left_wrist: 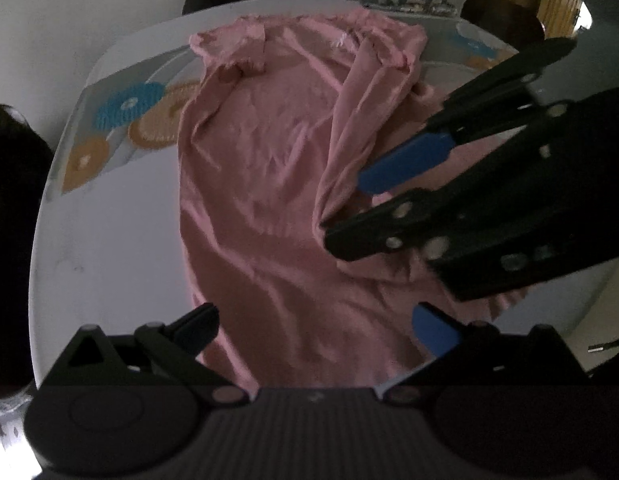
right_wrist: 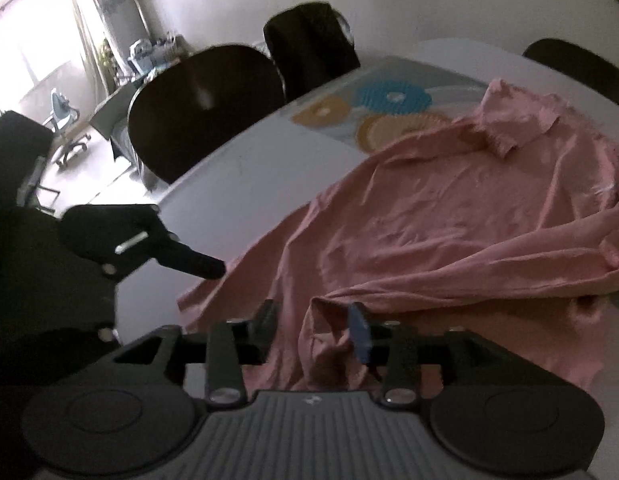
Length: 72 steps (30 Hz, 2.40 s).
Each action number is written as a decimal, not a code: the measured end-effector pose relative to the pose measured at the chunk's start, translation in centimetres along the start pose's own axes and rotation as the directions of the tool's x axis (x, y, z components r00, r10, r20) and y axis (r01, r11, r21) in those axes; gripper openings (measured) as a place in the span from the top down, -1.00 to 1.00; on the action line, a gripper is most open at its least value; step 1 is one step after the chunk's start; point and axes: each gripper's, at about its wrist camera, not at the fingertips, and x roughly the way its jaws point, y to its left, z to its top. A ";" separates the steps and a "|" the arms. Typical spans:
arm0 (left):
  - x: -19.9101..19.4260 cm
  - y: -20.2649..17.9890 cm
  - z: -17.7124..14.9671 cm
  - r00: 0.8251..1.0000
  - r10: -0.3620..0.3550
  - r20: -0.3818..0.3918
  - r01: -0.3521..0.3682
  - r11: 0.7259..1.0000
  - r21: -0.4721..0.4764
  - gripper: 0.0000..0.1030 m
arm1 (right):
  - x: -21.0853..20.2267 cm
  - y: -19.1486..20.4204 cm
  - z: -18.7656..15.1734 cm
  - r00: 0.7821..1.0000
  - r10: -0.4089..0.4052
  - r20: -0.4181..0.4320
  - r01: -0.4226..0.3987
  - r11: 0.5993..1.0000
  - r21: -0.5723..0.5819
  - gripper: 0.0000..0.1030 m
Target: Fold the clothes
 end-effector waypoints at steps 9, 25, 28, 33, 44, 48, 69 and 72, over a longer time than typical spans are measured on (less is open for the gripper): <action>0.1 0.6 2.4 0.998 -0.041 0.037 0.039 0.998 0.051 -1.00 | -3.1 -2.9 0.4 0.979 -0.200 0.032 0.194 0.971 0.136 -0.02; 3.4 -2.5 7.2 0.993 -0.116 0.002 0.115 0.986 0.123 -1.00 | -5.4 -19.3 0.3 0.875 -0.481 0.046 0.423 0.808 0.410 -0.01; 4.3 -3.1 8.3 0.993 -0.114 -0.018 0.115 0.987 0.116 -1.00 | -4.9 -22.8 0.5 0.865 -0.499 0.048 0.425 0.781 0.457 -0.01; 5.5 -3.9 10.1 0.995 -0.090 -0.038 0.093 0.990 0.107 -1.00 | -3.3 -27.2 1.0 0.855 -0.517 0.040 0.447 0.774 0.448 -0.01; 7.7 -5.5 13.4 0.996 -0.086 -0.039 0.089 0.994 0.063 -1.00 | -0.9 -32.3 0.1 0.874 -0.485 0.037 0.411 0.777 0.477 0.00; 8.4 -6.6 14.4 0.995 -0.103 -0.013 0.103 0.990 0.092 -1.00 | -0.8 -32.7 0.1 0.870 -0.492 0.043 0.415 0.774 0.478 0.00; 8.1 -8.7 24.4 0.962 -0.183 0.203 0.139 0.967 0.214 -1.00 | 0.9 -37.0 1.9 0.839 -0.544 -0.005 0.471 0.722 0.506 0.00; 8.1 -8.8 25.7 0.959 -0.180 0.219 0.132 0.968 0.214 -1.00 | 1.3 -37.2 2.0 0.834 -0.552 -0.007 0.487 0.729 0.481 0.00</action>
